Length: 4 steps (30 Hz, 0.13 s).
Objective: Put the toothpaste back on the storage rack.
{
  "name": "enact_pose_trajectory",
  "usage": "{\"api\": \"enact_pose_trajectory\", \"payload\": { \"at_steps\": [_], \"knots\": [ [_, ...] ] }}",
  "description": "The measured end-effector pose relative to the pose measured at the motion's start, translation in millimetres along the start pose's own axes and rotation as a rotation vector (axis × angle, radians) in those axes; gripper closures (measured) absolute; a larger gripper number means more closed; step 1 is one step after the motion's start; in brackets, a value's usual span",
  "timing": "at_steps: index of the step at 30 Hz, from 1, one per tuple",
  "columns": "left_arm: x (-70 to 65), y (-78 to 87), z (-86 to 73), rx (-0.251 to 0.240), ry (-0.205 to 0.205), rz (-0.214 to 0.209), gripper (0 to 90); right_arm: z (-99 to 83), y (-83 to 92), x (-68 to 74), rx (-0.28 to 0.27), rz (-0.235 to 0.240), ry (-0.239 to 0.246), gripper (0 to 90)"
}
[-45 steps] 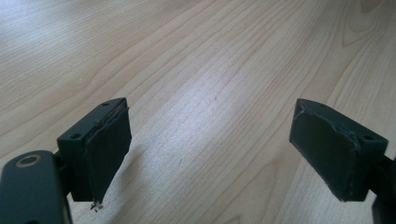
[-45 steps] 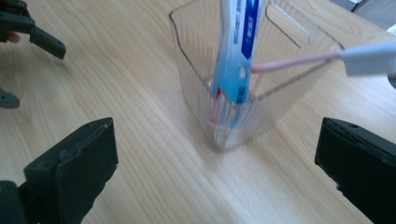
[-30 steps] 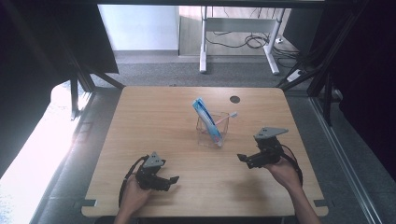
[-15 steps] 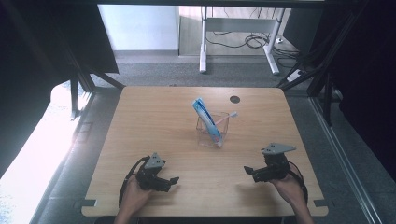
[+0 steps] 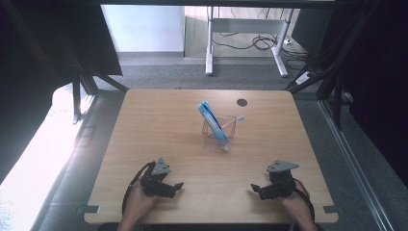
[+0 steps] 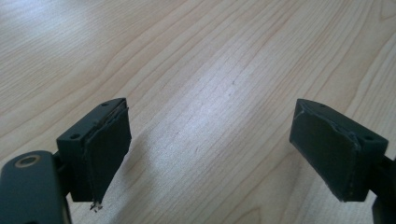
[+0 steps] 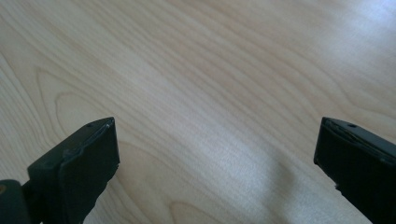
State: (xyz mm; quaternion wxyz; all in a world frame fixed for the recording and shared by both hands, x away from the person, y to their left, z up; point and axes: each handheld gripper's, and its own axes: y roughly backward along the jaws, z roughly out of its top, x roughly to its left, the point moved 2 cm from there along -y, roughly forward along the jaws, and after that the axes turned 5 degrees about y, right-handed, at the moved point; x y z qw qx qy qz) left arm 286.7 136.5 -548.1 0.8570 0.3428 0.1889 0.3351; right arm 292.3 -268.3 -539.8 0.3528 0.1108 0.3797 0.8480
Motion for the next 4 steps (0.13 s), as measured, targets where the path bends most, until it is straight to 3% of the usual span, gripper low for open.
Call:
{"api": "enact_pose_trajectory", "payload": {
  "at_steps": [4],
  "knots": [
    [0.5,-2.3,-0.6,0.03,-0.005,0.024,12.9,-2.3,-1.7,0.9,0.009,-0.002,0.012,0.0]
  ]
}}
